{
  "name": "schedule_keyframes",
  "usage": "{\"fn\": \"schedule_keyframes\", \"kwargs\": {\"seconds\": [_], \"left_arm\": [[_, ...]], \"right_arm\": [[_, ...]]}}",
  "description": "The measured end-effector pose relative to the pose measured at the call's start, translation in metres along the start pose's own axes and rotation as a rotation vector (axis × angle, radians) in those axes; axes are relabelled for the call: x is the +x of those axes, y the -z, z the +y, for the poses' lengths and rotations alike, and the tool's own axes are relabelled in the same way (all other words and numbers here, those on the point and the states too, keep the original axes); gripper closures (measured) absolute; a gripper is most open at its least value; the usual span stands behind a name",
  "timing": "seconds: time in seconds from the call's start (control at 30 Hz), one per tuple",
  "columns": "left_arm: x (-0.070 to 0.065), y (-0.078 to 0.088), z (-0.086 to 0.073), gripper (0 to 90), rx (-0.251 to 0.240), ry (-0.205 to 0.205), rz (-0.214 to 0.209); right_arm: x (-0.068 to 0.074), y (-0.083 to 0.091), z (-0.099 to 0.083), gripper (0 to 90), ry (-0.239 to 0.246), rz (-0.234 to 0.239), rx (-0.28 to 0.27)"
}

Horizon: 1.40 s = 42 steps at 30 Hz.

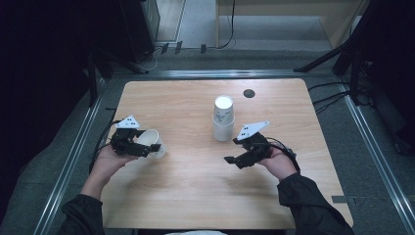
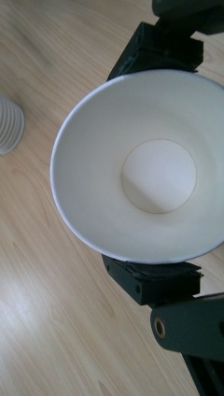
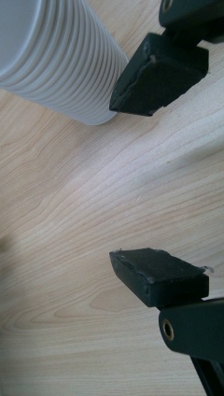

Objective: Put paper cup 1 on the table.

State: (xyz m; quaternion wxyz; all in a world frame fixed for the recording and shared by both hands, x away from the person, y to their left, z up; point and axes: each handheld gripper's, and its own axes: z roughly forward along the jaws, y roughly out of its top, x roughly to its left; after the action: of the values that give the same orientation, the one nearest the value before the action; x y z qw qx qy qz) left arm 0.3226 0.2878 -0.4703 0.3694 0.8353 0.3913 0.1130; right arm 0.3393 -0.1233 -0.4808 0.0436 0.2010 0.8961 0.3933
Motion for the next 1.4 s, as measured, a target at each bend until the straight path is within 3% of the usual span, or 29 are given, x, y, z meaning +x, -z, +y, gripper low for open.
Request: {"fn": "schedule_keyframes", "kwargs": {"seconds": [0.57, 0.93, 1.4], "left_arm": [[0.025, 0.002, -0.013, 20.7, 0.029, 0.094, 0.139], [0.029, -0.002, -0.016, 20.5, 0.06, 0.119, 0.161], [0.028, -0.008, -0.016, 19.9, 0.088, 0.109, 0.167]], "right_arm": [[0.001, -0.004, 0.0, 23.7, 0.007, 0.007, 0.021], [0.002, -0.006, 0.0, 23.7, 0.011, 0.008, 0.029], [0.003, -0.008, 0.001, 23.7, 0.01, 0.007, 0.035]]}}
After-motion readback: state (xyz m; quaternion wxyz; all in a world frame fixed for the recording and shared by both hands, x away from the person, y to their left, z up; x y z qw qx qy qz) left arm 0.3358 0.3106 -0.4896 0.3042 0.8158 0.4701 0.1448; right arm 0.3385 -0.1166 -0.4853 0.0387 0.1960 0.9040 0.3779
